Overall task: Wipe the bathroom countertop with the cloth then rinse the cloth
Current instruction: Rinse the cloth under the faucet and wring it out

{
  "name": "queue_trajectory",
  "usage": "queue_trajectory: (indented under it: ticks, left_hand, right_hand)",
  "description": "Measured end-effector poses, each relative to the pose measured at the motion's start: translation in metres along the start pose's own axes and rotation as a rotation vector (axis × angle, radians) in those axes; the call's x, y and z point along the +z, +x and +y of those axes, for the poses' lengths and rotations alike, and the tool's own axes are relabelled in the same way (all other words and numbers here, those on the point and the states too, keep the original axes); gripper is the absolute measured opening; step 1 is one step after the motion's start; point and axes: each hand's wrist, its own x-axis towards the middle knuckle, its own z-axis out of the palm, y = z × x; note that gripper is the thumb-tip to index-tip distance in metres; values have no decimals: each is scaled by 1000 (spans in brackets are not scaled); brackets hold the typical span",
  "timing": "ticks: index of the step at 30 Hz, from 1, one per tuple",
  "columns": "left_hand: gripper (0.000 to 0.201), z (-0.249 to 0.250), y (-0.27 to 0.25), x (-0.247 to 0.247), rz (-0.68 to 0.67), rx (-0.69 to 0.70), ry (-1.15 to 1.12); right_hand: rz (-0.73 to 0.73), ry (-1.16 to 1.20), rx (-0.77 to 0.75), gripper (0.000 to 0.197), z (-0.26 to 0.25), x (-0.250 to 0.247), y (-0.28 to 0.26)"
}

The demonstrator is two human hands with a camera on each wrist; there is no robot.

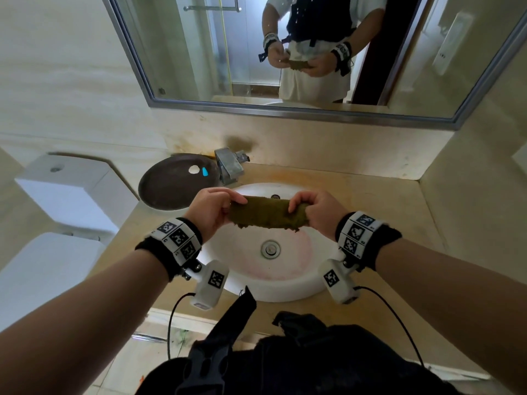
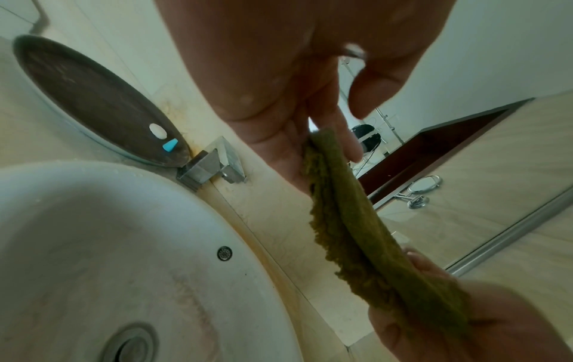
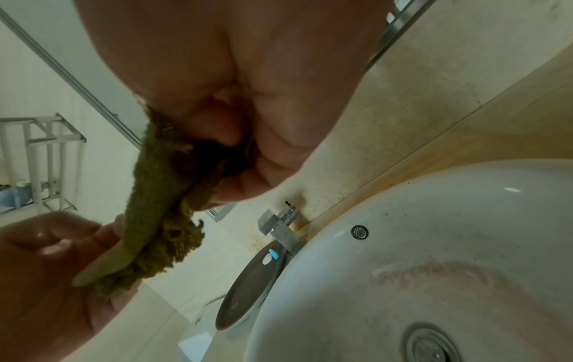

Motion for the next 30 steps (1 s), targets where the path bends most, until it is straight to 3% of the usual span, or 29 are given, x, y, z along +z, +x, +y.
queue_trajectory:
  ticks: [3,6,11,16,23,30]
  left_hand:
    - [9,-1,1,-16,30,29,114]
    - [10,-4,4,-31,55,96,237]
    - [14,-8,19,-66,101,131,346]
    - [13,-14,46,-120,171,164,490]
    - [14,-24,99,-200,245,122,658]
    - [15,-42,152,-261,247,73,627]
  right_hand:
    - [-79,128,67,40,-11,10,3]
    - [-123,274,101,22,-21,24,12]
    - [-55,-326,5,5,-26,57,48]
    - [-14,-356,62,32,-33,102,97]
    - [25,-473,115,13,-36,171,169]
    - [91,-666,141,15,-34,225,235]
